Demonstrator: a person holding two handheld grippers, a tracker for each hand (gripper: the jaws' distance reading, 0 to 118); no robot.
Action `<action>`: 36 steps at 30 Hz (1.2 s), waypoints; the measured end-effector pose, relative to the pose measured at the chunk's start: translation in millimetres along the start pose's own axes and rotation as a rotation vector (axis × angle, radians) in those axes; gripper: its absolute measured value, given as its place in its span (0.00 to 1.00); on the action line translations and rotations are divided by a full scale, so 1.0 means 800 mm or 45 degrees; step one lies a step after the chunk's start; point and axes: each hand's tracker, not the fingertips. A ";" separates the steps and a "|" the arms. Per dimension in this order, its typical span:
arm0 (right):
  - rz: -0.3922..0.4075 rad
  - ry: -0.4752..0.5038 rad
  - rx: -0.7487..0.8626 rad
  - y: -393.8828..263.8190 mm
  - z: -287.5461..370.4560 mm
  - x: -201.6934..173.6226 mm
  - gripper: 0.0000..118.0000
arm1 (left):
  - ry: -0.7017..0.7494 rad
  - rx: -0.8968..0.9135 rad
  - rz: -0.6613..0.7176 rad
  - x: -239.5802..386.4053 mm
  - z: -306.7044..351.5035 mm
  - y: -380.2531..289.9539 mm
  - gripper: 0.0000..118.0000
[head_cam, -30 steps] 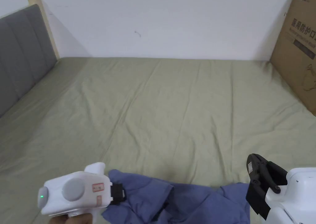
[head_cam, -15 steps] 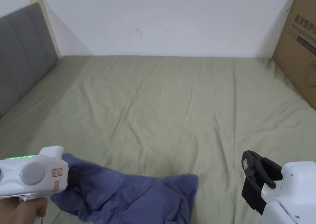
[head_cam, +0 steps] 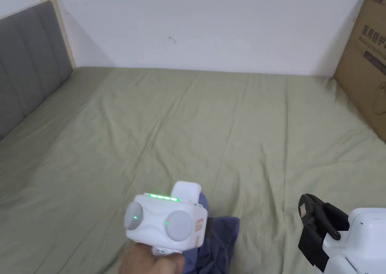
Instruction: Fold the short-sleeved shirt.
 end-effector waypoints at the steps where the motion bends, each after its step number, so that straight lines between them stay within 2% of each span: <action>1: -0.001 -0.004 0.001 0.000 0.001 0.002 0.01 | 0.022 -0.021 -0.032 0.011 -0.015 -0.006 0.11; 5: 0.000 -0.013 -0.002 0.001 0.005 0.010 0.01 | 0.124 -0.096 -0.214 0.041 -0.058 -0.026 0.11; 12: -0.008 -0.041 -0.010 -0.001 0.007 0.019 0.01 | 0.198 -0.106 -0.253 0.056 -0.076 -0.037 0.13; 13: -0.014 -0.042 -0.011 -0.002 0.006 0.019 0.01 | 0.215 -0.114 -0.270 0.059 -0.079 -0.038 0.20; 14: -0.026 -0.040 -0.015 -0.002 0.006 0.019 0.01 | 0.204 -0.120 -0.272 0.060 -0.080 -0.039 0.31; 15: -0.035 -0.032 -0.019 -0.002 0.006 0.020 0.01 | 0.180 -0.121 -0.265 0.058 -0.079 -0.038 0.51; 16: -0.037 -0.034 -0.013 -0.001 0.007 0.019 0.01 | 0.061 -0.111 -0.189 0.055 -0.077 -0.038 0.63; 17: -0.029 -0.038 -0.011 0.000 0.007 0.018 0.01 | -0.001 -0.110 -0.127 0.052 -0.072 -0.039 0.69; 20: -0.014 -0.043 -0.001 0.001 0.008 0.018 0.01 | -0.067 -0.042 -0.020 0.039 -0.038 -0.038 0.69; 23: -0.019 -0.041 -0.009 -0.001 0.007 0.020 0.01 | -0.128 0.124 0.076 0.008 0.014 -0.031 0.69; 25: -0.024 -0.043 -0.011 -0.003 0.006 0.022 0.01 | -0.077 0.266 0.100 -0.016 0.046 -0.025 0.68; 26: -0.028 -0.048 -0.011 -0.003 0.005 0.023 0.01 | -0.062 0.339 0.105 -0.030 0.059 -0.022 0.63; 27: -0.037 -0.050 -0.014 -0.003 0.004 0.024 0.01 | -0.046 0.380 0.089 -0.041 0.066 -0.017 0.49; 30: -0.067 -0.042 -0.015 -0.004 0.003 0.026 0.01 | 0.183 0.437 -0.023 -0.053 0.060 -0.010 0.02; 35: -0.061 -0.043 -0.021 0.001 0.003 0.016 0.01 | 0.304 0.464 -0.366 -0.005 0.010 -0.027 0.03; 36: -0.059 -0.042 -0.024 0.001 0.003 0.016 0.01 | 0.272 0.440 -0.386 0.006 0.000 -0.031 0.03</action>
